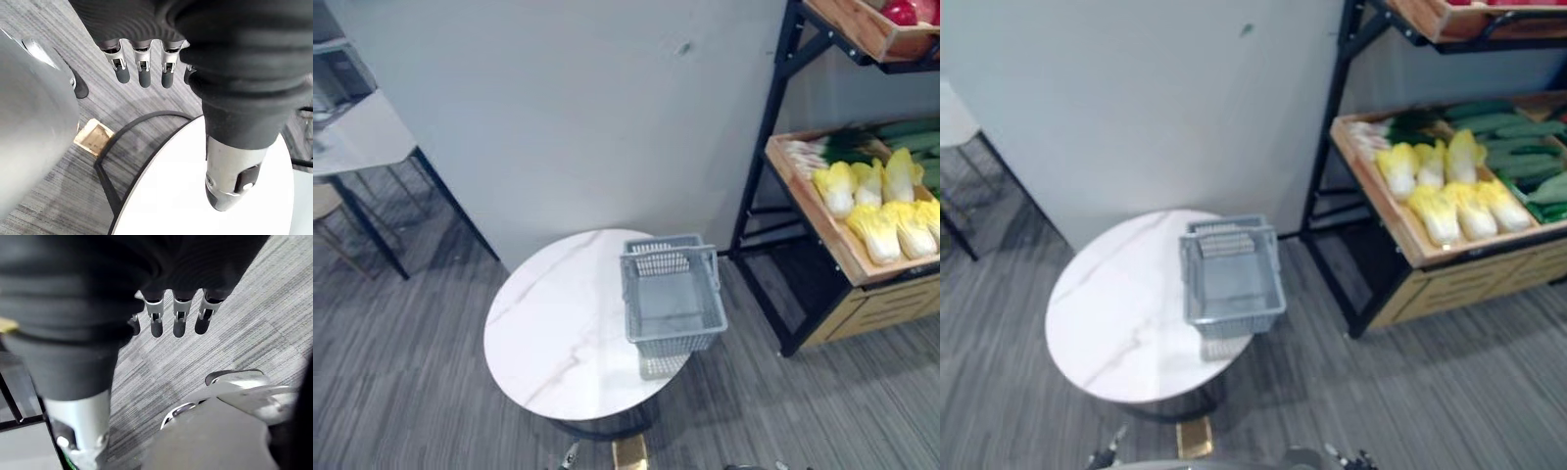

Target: Pick vegetable in the basket

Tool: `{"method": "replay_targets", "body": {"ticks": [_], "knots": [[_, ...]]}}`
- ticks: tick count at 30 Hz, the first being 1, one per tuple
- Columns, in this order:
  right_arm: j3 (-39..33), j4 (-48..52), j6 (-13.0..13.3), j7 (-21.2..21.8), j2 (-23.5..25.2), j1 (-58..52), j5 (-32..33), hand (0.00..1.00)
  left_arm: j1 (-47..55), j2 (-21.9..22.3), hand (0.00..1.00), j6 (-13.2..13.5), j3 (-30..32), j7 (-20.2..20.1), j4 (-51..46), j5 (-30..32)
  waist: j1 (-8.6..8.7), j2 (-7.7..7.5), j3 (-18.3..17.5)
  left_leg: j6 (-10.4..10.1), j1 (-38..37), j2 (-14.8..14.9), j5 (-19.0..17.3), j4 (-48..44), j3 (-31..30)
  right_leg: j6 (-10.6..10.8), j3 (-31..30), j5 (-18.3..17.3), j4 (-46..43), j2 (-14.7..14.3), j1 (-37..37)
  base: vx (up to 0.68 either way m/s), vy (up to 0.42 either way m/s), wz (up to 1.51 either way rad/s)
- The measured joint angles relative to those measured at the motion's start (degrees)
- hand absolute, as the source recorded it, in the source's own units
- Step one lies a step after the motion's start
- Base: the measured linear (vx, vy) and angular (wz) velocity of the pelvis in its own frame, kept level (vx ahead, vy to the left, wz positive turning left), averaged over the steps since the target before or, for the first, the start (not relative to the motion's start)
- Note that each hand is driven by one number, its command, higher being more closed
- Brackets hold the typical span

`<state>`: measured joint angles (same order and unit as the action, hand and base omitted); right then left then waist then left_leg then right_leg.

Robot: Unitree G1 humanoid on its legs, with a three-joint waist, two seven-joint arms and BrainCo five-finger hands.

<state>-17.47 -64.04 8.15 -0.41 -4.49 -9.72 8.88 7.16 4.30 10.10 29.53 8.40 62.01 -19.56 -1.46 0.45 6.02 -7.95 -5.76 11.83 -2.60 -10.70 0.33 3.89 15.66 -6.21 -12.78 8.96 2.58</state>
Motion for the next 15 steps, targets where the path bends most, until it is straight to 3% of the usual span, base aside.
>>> {"method": "replay_targets", "body": {"ticks": [3, 9, 13, 15], "knots": [[-0.5, -0.1, 0.0, -0.3, -0.1, 0.1, 0.1, 0.0, 0.6, -0.1, 0.0, 0.0, -0.1, 0.3, 0.2, 0.1, -0.16, 0.05, 0.0, 0.9, 0.7, 1.2, 2.9, 1.7, 7.5, 0.2, 4.1, -0.1, 2.6, 0.1, -2.7, -0.01, -0.132, 0.82], [-0.2, 1.3, 0.8, -0.9, 0.0, 4.0, 0.1, 0.0, 0.7, -0.2, 0.0, -0.3, -0.1, 0.3, 0.9, 0.9, -0.14, 0.56, -0.4, 0.6, 0.6, 1.6, 3.7, 9.0, 13.0, 0.8, 4.0, 2.9, 7.7, -1.9, -1.3, -0.03, 0.007, 0.1], [2.7, 13.3, 0.9, -2.1, -1.0, 3.5, -2.6, 0.0, 0.8, -1.8, 0.0, -0.3, -1.9, 0.4, 1.5, 4.7, 0.17, 1.51, -0.9, -0.5, 1.1, 0.9, 0.8, 11.8, 16.2, 1.5, 2.5, 7.6, 12.8, -2.1, -0.6, -0.02, 0.129, -0.22], [4.5, 21.9, 1.1, -2.6, -3.4, 3.5, -6.9, 0.0, 1.1, -3.6, 0.0, -0.3, -5.4, 0.4, 1.8, 6.4, 0.23, 0.46, -1.0, 0.0, 1.9, -0.7, 0.1, 11.5, 17.0, 2.2, 1.0, 10.2, 15.6, -1.3, -0.7, -0.04, 0.109, -0.27]]}}
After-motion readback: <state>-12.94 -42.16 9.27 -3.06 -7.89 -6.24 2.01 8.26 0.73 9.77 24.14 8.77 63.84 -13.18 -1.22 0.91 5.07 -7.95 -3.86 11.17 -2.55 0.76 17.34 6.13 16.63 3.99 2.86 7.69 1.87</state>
